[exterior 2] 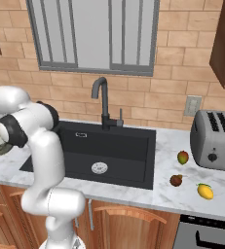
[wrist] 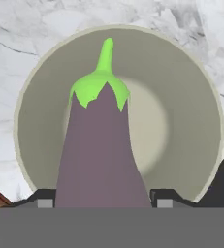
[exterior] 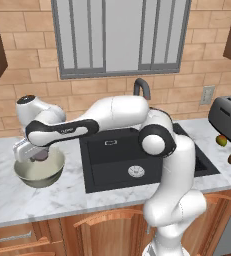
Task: There is a mixed pile of frozen fruits and vegetables on the counter. Locate all the frozen vegetables and place the items in a bowl on the counter. Take all the frozen fruits and defrost them in a running sink.
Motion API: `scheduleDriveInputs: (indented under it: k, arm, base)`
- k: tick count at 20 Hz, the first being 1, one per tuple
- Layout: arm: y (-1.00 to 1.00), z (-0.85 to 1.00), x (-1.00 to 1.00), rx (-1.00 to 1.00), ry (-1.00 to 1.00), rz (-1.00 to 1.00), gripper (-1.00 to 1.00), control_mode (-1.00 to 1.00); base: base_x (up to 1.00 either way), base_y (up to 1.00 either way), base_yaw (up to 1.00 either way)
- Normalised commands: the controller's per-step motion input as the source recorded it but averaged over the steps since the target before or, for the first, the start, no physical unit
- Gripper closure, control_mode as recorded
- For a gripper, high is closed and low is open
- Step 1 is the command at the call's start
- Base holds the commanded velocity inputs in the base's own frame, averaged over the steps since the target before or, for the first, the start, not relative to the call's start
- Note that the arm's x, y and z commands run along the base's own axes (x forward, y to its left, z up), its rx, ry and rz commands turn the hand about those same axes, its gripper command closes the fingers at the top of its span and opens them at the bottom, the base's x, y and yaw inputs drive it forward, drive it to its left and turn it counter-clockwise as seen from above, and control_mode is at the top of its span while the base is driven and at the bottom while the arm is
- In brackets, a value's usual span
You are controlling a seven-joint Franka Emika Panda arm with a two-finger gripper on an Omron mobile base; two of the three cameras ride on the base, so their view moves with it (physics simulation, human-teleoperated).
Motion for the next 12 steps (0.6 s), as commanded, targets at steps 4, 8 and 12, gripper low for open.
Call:
scheduleDriveInputs:
  k: [4,8,12]
  arm:
    - [0.12,-0.36,-0.01,-0.01,-0.06,0.01,1.00,-1.00]
    - [-0.01,-0.20,-0.24,0.00,0.00,0.00,1.00,-1.00]
    - [-0.31,-0.16,-0.37,0.04,0.00,0.00,1.00,-1.00]
  base:
    - [0.00,0.00,0.00]
    - [0.00,0.00,0.00]
    - [0.00,0.00,0.00]
